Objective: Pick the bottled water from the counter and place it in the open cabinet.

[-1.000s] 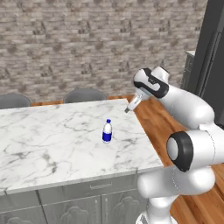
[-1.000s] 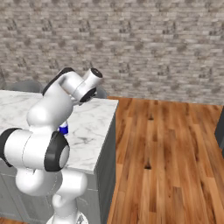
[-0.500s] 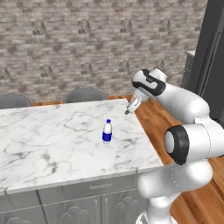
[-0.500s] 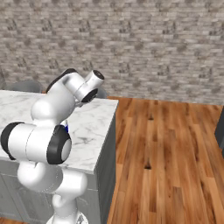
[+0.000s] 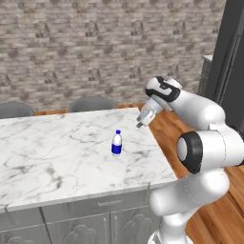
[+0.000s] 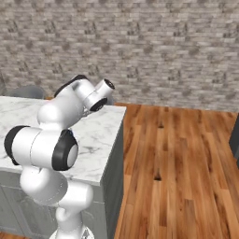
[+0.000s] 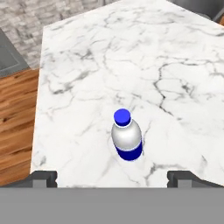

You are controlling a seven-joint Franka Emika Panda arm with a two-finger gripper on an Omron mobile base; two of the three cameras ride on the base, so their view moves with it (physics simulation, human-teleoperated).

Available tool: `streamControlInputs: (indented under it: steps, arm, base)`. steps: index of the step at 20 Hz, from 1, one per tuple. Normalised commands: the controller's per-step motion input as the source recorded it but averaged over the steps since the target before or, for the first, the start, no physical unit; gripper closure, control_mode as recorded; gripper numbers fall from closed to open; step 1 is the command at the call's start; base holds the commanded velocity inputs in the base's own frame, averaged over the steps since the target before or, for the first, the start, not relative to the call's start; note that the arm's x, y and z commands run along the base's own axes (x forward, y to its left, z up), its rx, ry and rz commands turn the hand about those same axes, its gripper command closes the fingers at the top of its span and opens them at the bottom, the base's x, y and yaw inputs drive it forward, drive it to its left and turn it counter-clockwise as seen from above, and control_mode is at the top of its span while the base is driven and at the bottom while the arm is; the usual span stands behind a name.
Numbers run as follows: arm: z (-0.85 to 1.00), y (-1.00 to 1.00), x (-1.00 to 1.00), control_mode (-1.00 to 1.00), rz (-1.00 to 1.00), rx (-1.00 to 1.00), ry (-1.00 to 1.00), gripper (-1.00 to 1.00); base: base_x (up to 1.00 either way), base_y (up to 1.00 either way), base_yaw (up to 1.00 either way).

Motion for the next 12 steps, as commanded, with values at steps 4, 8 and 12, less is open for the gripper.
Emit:
streamControlInputs:
  steps: [4, 8, 12]
  arm:
    - [-0.19, 0.03, 0.03, -1.0, 0.02, 0.07, -0.08, -1.0]
    - [-0.19, 0.05, 0.0, -1.0, 0.0, 0.08, -0.1, -1.0]
    - [-0.18, 0.05, 0.01, -1.0, 0.0, 0.1, -0.1, -1.0]
  base:
    - [0.0, 0.0, 0.0]
    - [0.0, 0.0, 0.0]
    - [0.0, 0.0, 0.0]
